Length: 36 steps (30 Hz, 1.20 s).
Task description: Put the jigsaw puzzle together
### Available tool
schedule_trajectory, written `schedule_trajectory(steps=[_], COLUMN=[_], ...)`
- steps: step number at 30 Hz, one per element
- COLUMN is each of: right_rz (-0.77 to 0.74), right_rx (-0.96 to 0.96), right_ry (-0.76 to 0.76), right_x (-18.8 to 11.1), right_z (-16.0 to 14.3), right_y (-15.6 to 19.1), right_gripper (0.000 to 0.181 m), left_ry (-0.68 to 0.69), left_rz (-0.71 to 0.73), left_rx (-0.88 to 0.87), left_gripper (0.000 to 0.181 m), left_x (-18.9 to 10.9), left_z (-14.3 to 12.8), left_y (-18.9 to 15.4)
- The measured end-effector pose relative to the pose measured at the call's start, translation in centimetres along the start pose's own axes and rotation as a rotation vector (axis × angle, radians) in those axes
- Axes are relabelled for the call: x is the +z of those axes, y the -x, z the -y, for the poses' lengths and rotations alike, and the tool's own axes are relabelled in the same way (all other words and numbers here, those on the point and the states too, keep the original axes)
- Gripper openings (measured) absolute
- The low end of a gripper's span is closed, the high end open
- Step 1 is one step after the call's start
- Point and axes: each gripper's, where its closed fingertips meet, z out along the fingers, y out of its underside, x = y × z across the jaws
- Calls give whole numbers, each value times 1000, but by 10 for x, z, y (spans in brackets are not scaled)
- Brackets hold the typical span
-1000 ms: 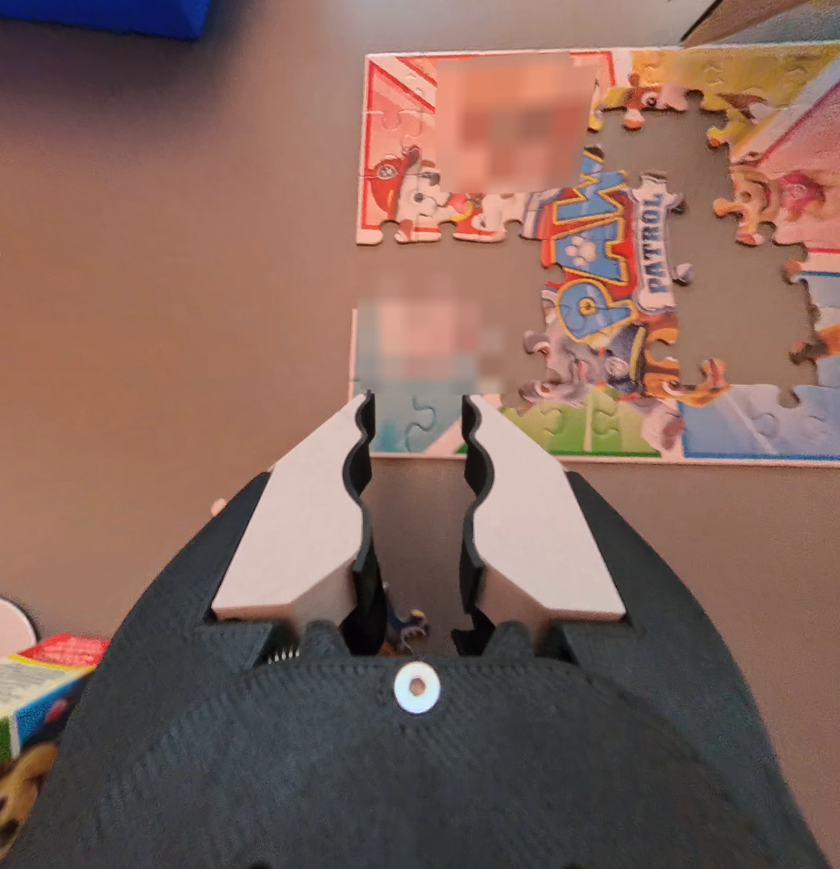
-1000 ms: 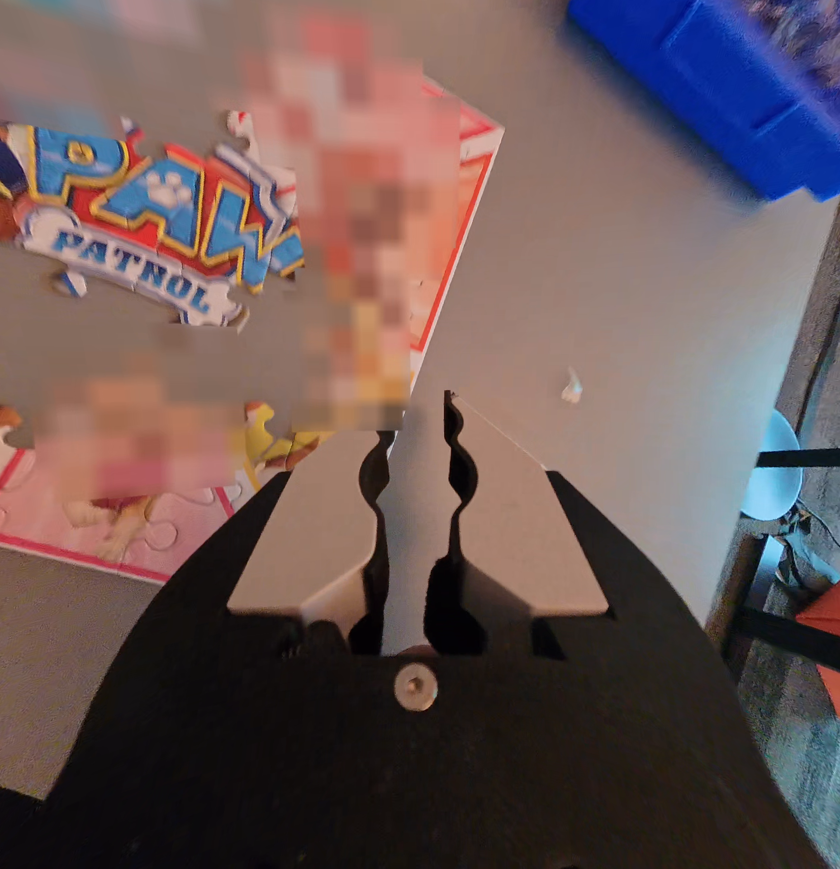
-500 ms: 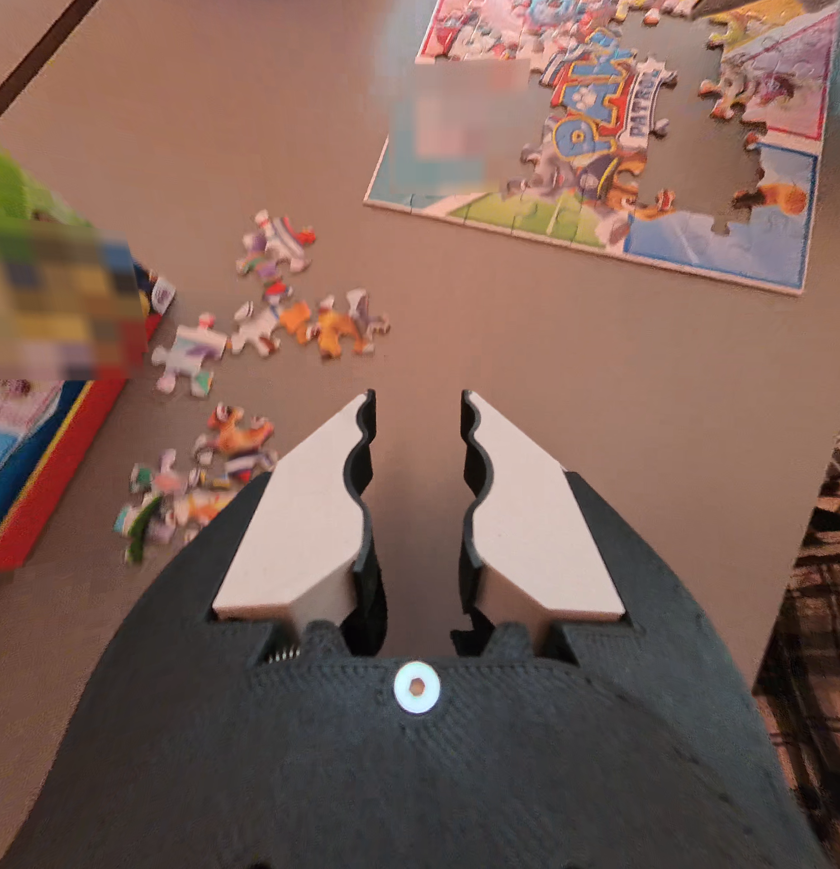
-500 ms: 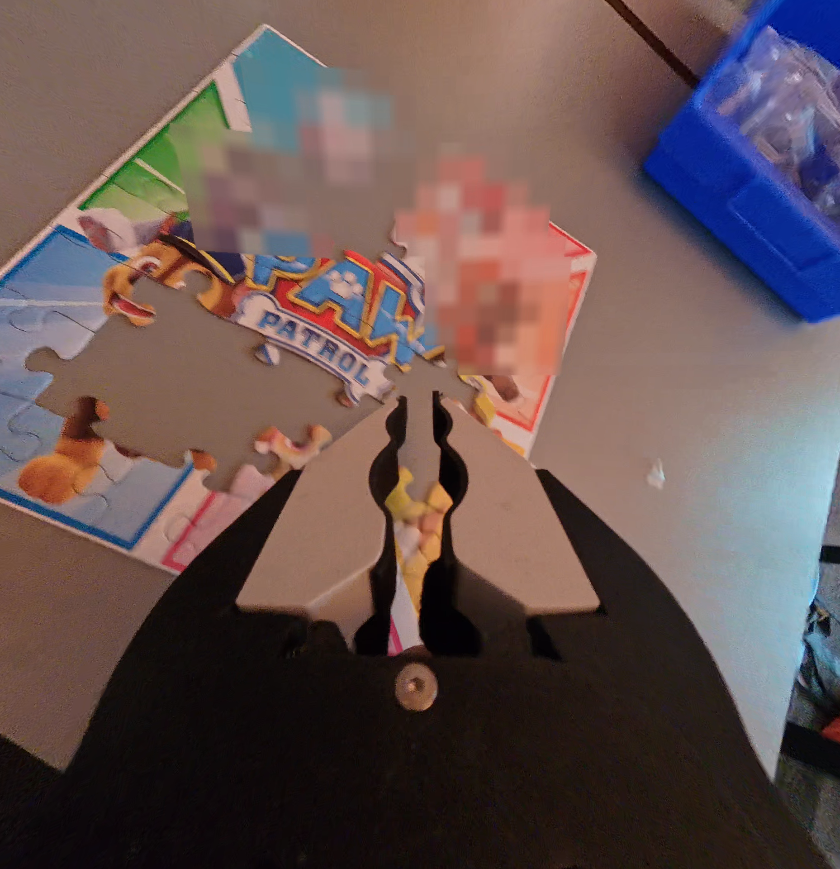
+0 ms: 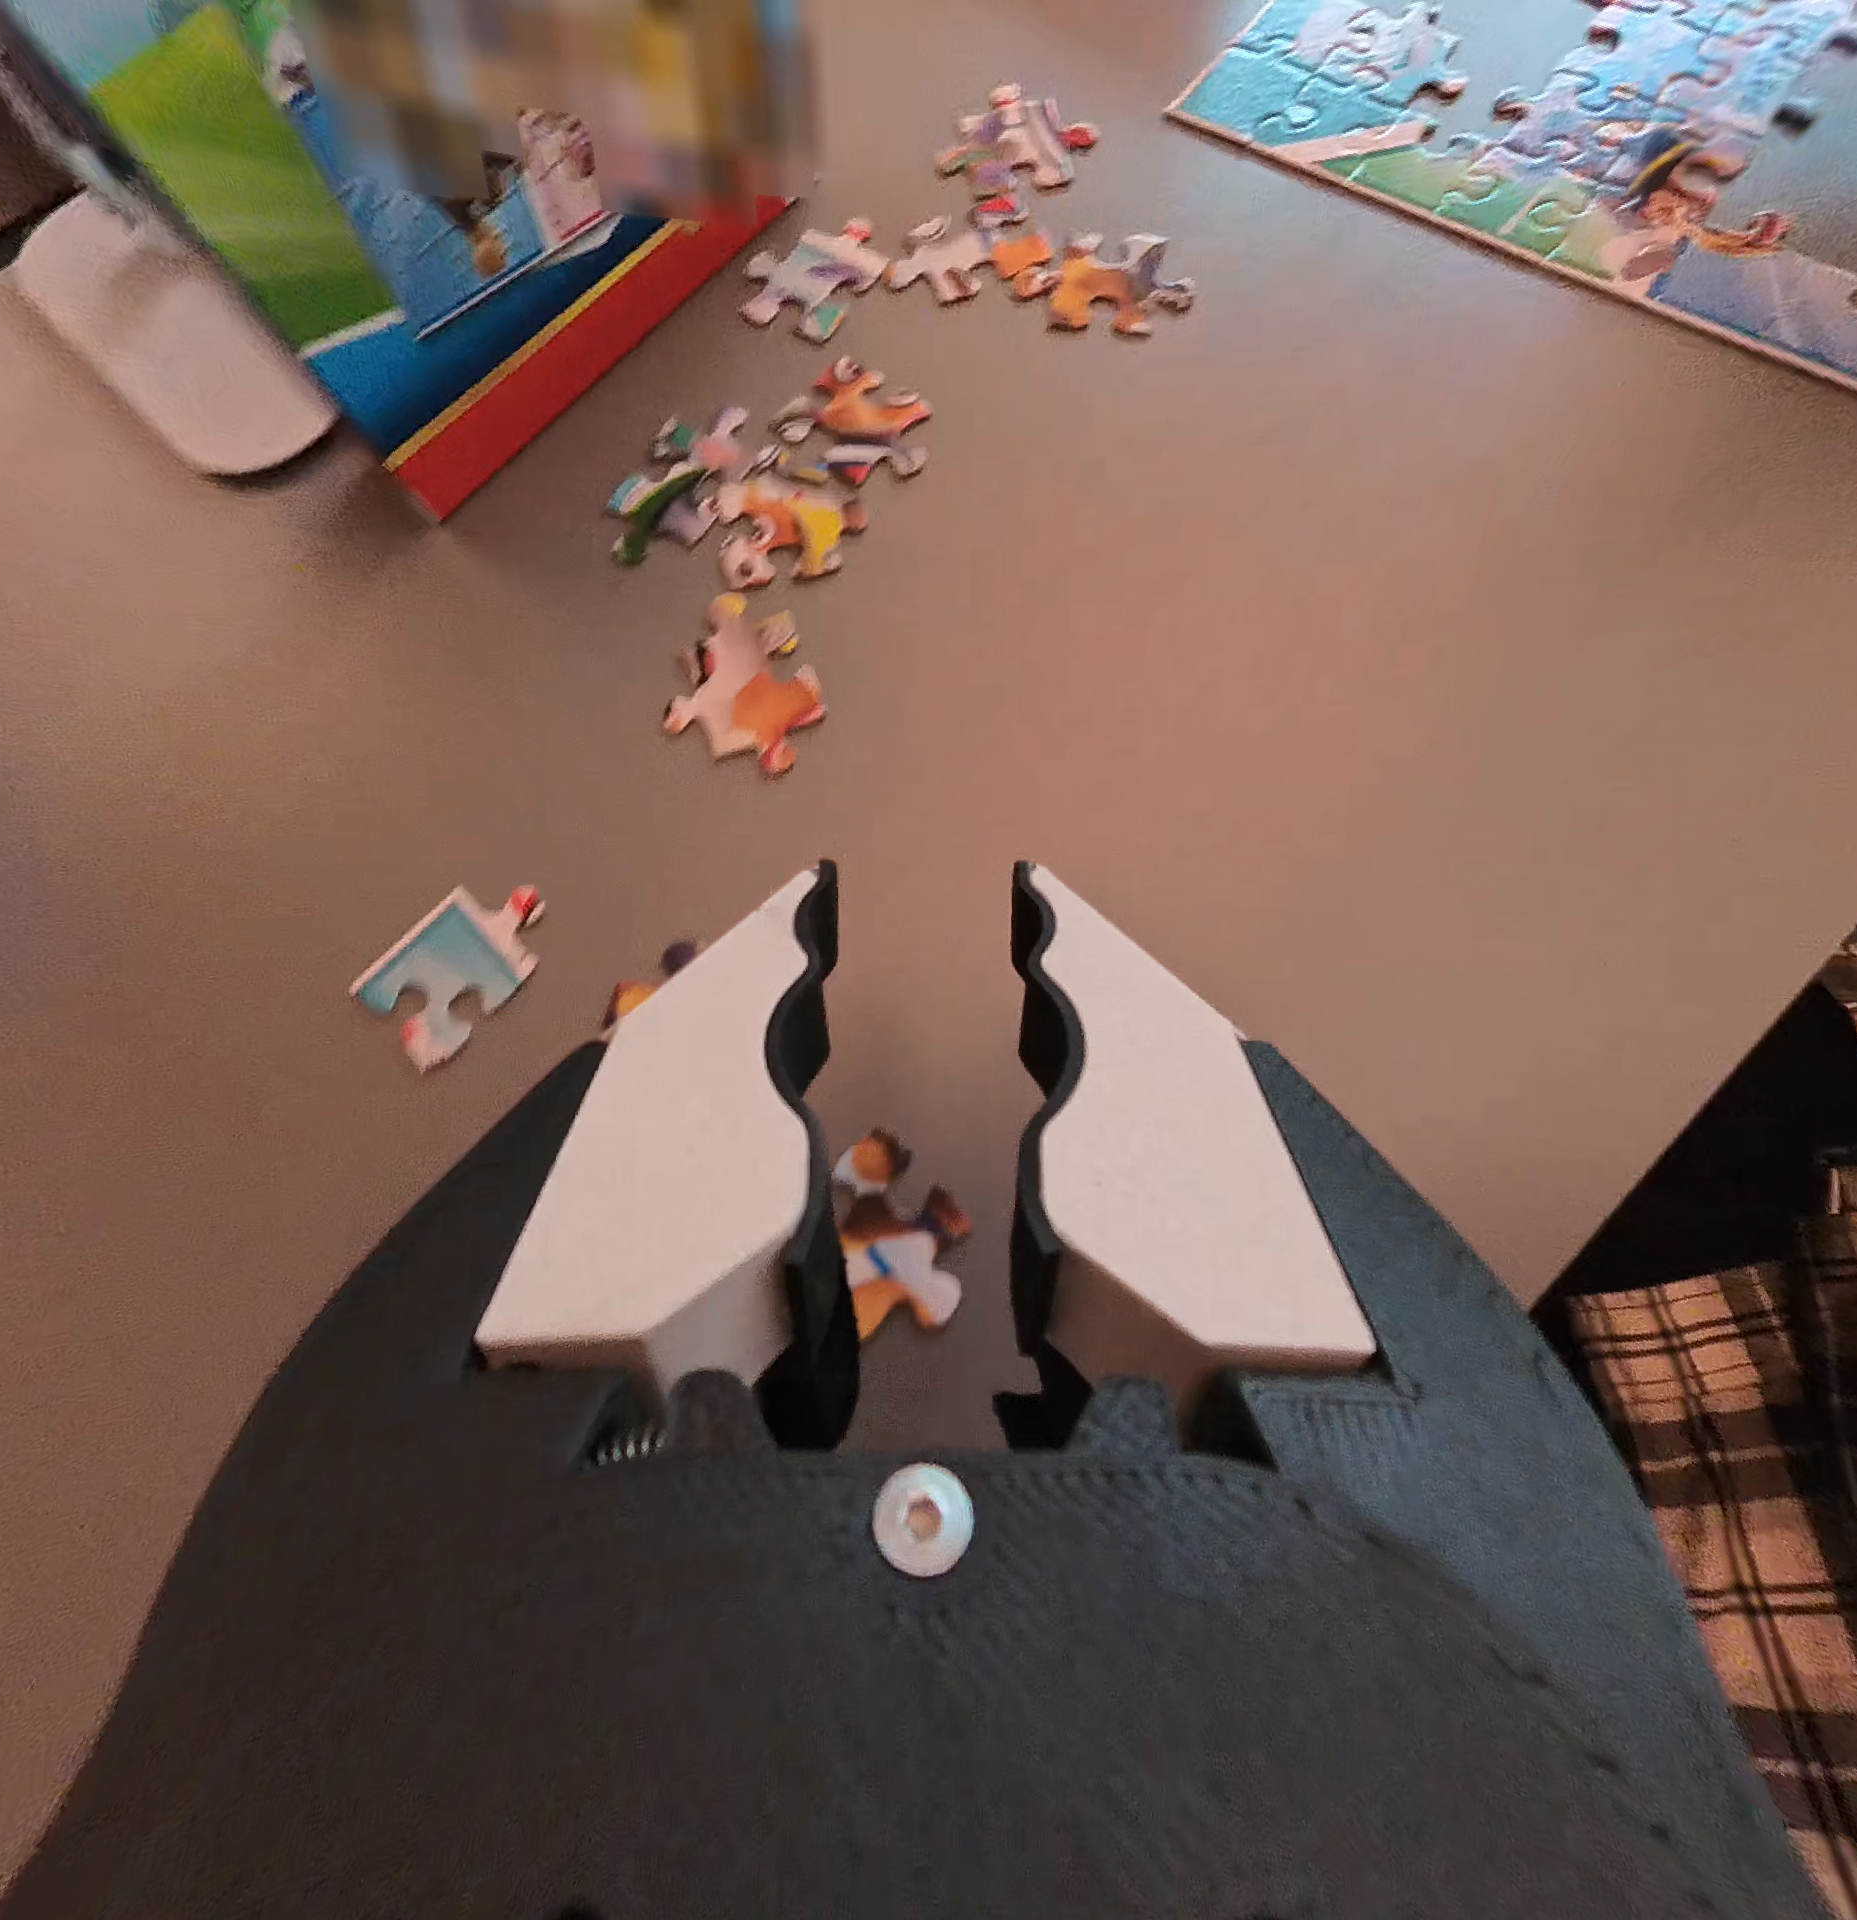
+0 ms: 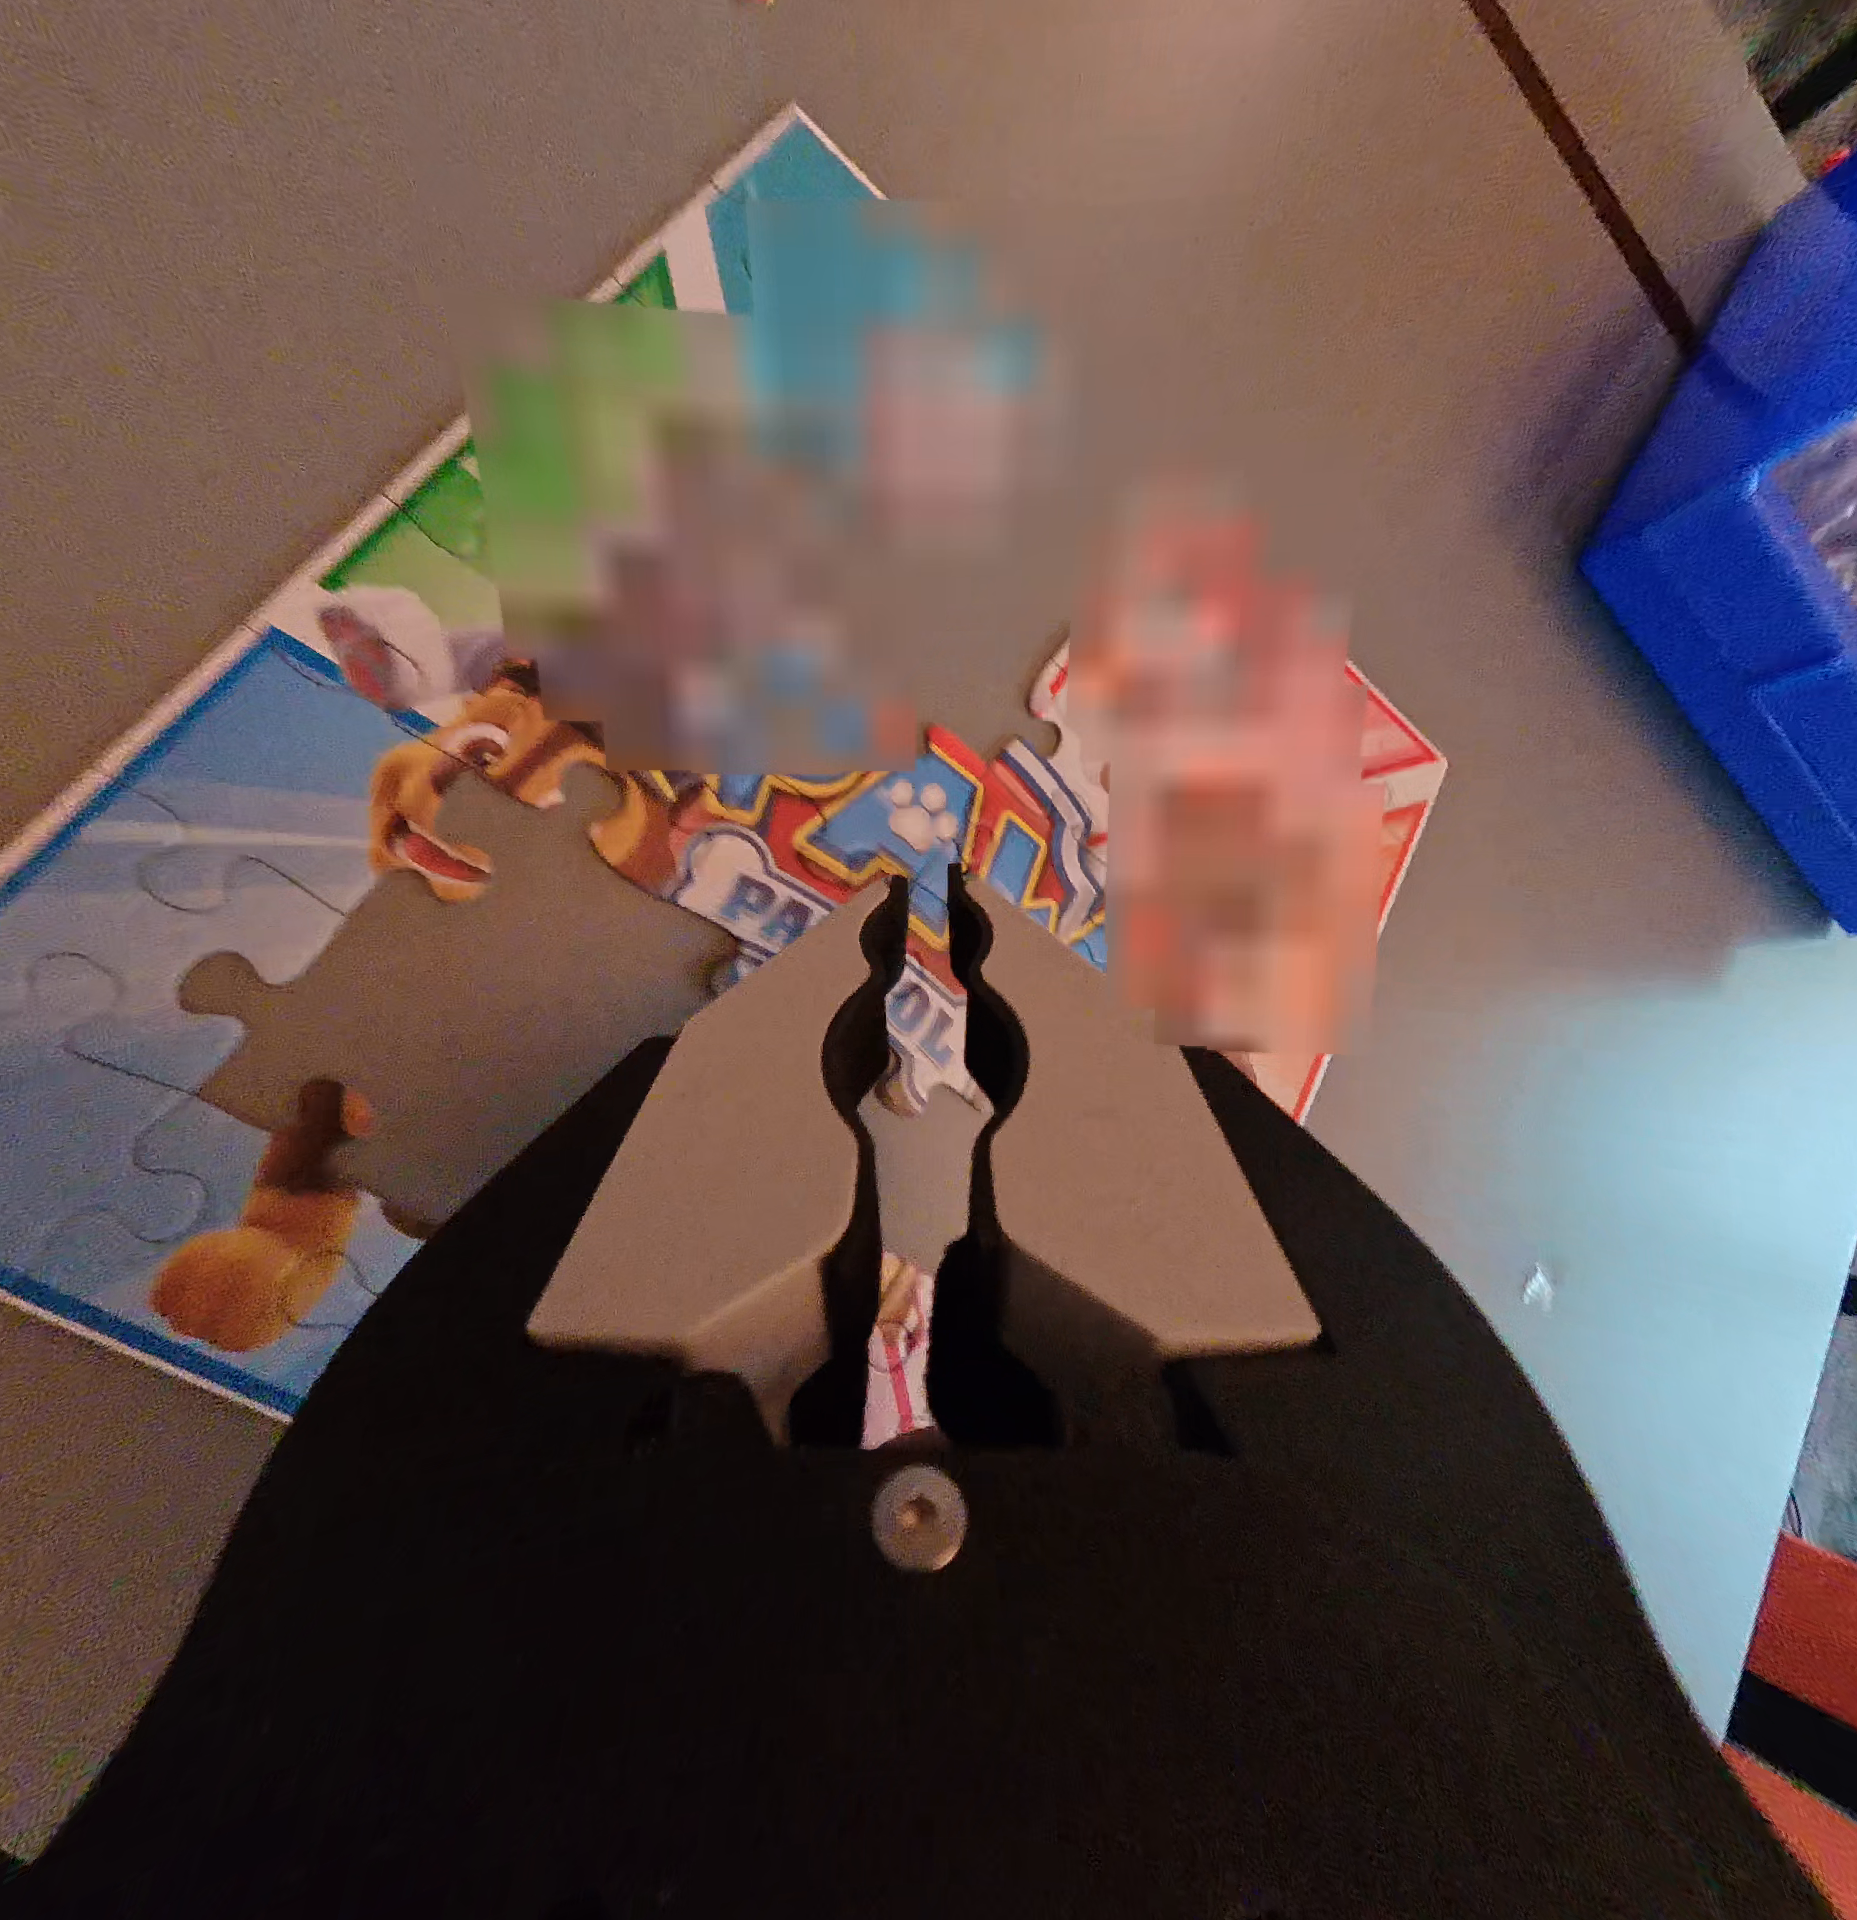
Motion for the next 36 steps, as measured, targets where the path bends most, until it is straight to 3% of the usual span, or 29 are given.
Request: schedule_trajectory(steps=[6,10,16,26,28,31,34,36], right_rz=[114,203,342,434,441,455,459,466], right_rx=[-118,-177,-204,-278,-282,-273,-272,-266], right_ry=[-125,-206,-273,-320,-326,-331,-327,-337], right_x=[-4,-4,-1,-7,-7,-5,-3,-4], right_z=[73,112,139,152,154,156,157,159], right_y=[64,116,181,242,248,252,253,254], right_gripper=[20,24,20,24,24,23,23,23], left_ry=[30,79,126,81,15,-25,46,108], left_rz=[31,-17,-168,-287,-237,-64,16,-4], left_rx=[-52,-45,-40,96,63,23,32,42], left_gripper=[41,62,77,77,65,61,52,51], left_x=[-34,-52,-37,-23,-30,-28,-13,6], left_z=[-39,-73,-97,-76,-59,-44,-45,-49], left_y=[22,17,-9,-53,-34,32,83,104])
